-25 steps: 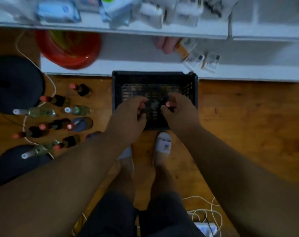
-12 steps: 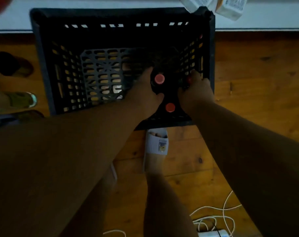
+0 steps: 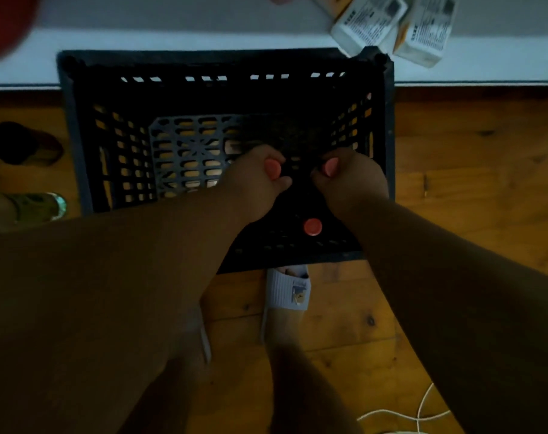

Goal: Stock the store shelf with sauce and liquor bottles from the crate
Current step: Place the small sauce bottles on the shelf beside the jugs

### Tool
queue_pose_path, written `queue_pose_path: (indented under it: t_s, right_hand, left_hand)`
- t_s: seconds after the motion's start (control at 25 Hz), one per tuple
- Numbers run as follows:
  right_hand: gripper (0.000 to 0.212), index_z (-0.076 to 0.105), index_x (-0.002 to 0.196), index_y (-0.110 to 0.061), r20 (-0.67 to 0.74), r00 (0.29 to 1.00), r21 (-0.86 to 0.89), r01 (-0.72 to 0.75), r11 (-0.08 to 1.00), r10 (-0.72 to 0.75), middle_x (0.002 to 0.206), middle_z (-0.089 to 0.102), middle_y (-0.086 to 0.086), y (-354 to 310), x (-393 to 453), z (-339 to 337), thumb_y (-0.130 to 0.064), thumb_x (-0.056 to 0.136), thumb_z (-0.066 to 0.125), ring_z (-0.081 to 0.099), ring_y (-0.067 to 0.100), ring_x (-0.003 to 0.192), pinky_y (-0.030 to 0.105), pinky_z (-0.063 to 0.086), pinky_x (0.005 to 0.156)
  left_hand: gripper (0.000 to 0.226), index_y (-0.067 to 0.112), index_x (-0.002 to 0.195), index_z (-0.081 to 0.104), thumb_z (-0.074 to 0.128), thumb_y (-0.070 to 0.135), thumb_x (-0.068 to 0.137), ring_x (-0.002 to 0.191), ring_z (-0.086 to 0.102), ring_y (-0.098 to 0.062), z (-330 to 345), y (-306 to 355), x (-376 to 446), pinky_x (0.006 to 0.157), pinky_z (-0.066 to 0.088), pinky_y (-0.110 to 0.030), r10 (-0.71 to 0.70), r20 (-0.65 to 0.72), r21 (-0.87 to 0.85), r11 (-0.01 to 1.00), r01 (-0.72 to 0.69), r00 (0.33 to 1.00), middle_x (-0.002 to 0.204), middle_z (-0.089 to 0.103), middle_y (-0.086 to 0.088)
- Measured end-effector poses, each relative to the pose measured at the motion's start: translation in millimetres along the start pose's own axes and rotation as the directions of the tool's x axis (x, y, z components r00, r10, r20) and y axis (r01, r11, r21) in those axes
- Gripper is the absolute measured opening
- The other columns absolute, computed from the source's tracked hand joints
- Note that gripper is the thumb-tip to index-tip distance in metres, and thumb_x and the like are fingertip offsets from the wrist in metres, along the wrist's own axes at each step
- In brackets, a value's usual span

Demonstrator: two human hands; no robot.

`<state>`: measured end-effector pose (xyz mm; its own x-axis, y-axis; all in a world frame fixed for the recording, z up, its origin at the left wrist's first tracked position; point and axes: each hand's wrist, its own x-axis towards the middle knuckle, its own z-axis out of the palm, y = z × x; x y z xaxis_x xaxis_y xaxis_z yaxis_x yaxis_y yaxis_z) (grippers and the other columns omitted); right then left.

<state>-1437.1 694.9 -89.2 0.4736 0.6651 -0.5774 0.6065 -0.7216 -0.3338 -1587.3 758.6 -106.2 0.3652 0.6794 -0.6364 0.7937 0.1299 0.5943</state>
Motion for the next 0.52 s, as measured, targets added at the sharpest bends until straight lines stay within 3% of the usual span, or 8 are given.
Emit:
queue_pose_path:
  t_s: [0.12, 0.2, 0.32, 0.44, 0.52]
  right_hand:
    - [0.031, 0.066, 0.114, -0.018, -0.033, 0.999, 0.226, -0.006, 0.974, 0.014, 0.102, 0.069, 0.004, -35, -57, -50, -0.036, 0.089, 0.067, 0.063, 0.022, 0.093, 0.035, 0.053, 0.078]
    - [0.028, 0.067, 0.108, -0.019, -0.071, 0.997, 0.335, 0.015, 0.942, 0.009, 0.097, 0.069, 0.003, -67, -110, -97, -0.037, 0.087, 0.07, 0.064, 0.024, 0.091, 0.043, 0.055, 0.081]
    - [0.03, 0.068, 0.109, -0.022, -0.146, 0.989, 0.483, 0.096, 0.87, -0.028, 0.099, 0.07, -0.001, -119, -196, -182, -0.039, 0.085, 0.072, 0.065, 0.018, 0.095, 0.041, 0.055, 0.086]
    - [0.029, 0.067, 0.105, -0.024, -0.299, 0.945, 0.507, 0.277, 0.816, -0.135, 0.1, 0.067, 0.002, -167, -294, -282, -0.044, 0.085, 0.069, 0.064, 0.012, 0.092, 0.032, 0.054, 0.083]
    - [0.021, 0.064, 0.098, -0.025, -0.431, 0.883, 0.512, 0.408, 0.756, -0.185, 0.096, 0.065, -0.001, -193, -349, -339, -0.043, 0.087, 0.067, 0.062, 0.01, 0.091, 0.032, 0.052, 0.083]
  left_hand:
    - [0.035, 0.028, 0.124, 0.054, 0.067, 0.025, 0.091, 0.095, 0.051, -0.015, -64, 33, -68, 0.073, 0.04, -0.026, 0.026, -0.102, 0.058, 0.998, -0.02, 0.994, 0.128, 0.057, -0.002]
    - [0.035, 0.029, 0.126, 0.054, 0.065, 0.03, 0.093, 0.086, 0.053, -0.019, -114, 70, -132, 0.07, 0.041, -0.028, 0.107, -0.099, 0.179, 0.98, -0.088, 0.989, 0.12, 0.062, -0.005]
    - [0.033, 0.023, 0.114, 0.063, 0.069, 0.038, 0.086, 0.094, 0.059, -0.025, -198, 139, -228, 0.075, 0.043, -0.029, 0.262, -0.253, 0.25, 0.948, -0.198, 0.932, 0.106, 0.065, -0.008]
    - [0.029, 0.017, 0.099, 0.063, 0.065, 0.041, 0.083, 0.1, 0.056, -0.025, -275, 205, -329, 0.085, 0.041, -0.028, 0.46, -0.389, 0.192, 0.888, -0.419, 0.798, 0.104, 0.06, -0.01]
    - [0.02, 0.028, 0.094, 0.057, 0.06, 0.045, 0.084, 0.099, 0.061, -0.02, -312, 246, -391, 0.087, 0.047, -0.033, 0.432, -0.474, -0.033, 0.862, -0.506, 0.767, 0.106, 0.065, -0.006]
